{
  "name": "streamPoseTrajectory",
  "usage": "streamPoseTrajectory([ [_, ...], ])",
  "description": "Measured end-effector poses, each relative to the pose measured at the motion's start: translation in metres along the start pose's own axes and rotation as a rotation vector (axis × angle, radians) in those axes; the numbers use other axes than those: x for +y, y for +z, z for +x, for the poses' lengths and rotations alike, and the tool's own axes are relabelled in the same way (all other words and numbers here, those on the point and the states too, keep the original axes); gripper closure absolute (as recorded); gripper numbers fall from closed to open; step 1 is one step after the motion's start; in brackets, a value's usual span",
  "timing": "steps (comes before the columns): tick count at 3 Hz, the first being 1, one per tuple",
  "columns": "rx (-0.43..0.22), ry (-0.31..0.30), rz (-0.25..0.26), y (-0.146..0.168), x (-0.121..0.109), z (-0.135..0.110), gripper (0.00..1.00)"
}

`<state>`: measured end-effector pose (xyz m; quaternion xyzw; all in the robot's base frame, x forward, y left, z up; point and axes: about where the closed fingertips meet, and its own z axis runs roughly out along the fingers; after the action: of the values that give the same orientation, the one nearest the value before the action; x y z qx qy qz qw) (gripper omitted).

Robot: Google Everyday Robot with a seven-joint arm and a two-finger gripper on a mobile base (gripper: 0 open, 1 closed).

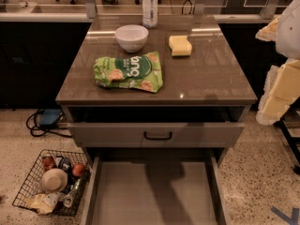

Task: Place green rice chip bag into middle drawer

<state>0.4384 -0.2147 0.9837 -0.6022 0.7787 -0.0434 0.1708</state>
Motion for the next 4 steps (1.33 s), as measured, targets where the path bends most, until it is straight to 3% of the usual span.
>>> streamPoseTrajectory([
  [2,-0.009,0.002,0.02,-0.002,-0.005,-0.001,0.0],
  [3,-0.041,0.03,0.096,0.001,-0.04,-0.013,0.0],
  [4,-0.151,0.052,0.203,0.021,-0.109,-0.05,0.0],
])
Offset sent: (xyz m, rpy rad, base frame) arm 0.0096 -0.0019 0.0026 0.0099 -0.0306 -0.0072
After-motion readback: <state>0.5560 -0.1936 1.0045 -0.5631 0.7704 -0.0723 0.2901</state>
